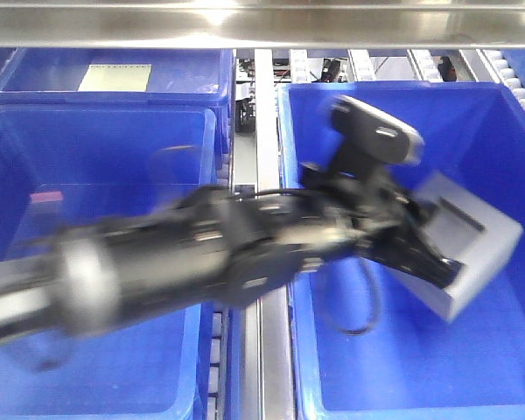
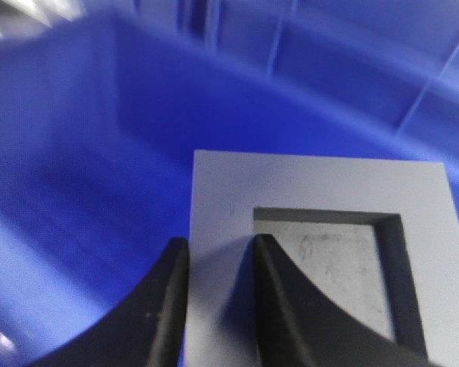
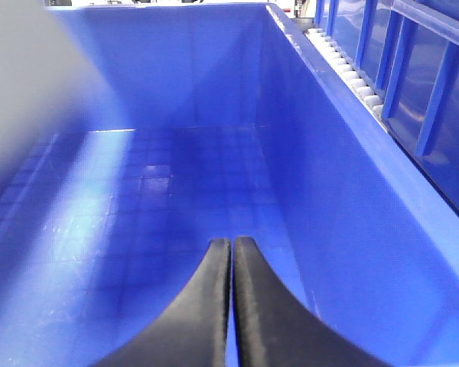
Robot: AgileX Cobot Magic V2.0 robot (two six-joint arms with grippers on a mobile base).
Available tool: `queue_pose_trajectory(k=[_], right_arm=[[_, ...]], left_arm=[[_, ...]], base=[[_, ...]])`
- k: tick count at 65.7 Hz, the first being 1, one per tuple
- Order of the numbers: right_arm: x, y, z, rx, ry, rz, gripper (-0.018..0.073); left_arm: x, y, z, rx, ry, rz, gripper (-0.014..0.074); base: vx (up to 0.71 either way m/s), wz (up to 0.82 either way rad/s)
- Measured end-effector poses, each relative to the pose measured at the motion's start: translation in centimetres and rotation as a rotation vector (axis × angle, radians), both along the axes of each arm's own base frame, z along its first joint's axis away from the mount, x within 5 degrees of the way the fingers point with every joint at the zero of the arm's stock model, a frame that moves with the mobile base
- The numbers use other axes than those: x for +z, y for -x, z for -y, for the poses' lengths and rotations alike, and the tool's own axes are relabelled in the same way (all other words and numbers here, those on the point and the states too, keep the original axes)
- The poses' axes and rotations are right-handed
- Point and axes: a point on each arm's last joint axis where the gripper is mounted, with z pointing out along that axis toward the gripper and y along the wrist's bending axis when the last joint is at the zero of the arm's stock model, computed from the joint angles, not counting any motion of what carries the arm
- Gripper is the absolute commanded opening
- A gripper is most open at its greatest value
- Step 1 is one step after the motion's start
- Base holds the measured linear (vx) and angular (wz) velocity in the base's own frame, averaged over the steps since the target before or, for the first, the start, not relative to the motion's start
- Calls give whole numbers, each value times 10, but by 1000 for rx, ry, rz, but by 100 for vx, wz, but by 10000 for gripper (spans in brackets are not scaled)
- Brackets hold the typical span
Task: Sort gray base to blue bin
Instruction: 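Swing the left arm over the farther blue bin and lower the block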
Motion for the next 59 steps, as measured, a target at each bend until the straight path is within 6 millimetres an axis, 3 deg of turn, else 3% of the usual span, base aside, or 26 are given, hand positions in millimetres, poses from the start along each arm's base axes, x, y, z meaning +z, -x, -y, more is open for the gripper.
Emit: queue_pose_trajectory(k=[11, 25, 47, 59], right_arm=[[0, 0, 0, 0, 0, 1, -5], [0, 0, 0, 0, 0, 1, -5], [0, 0, 0, 0, 0, 1, -5], [0, 0, 0, 0, 0, 1, -5]], left_arm=[[-41, -11, 24, -6, -119, -84, 3], [-79, -17, 32, -7, -184, -130, 15], [-107, -20, 36, -7, -229, -162, 115], [-109, -20, 38, -7, -225, -160, 218]], base=[[0, 0], [0, 0], [0, 0], [0, 0]])
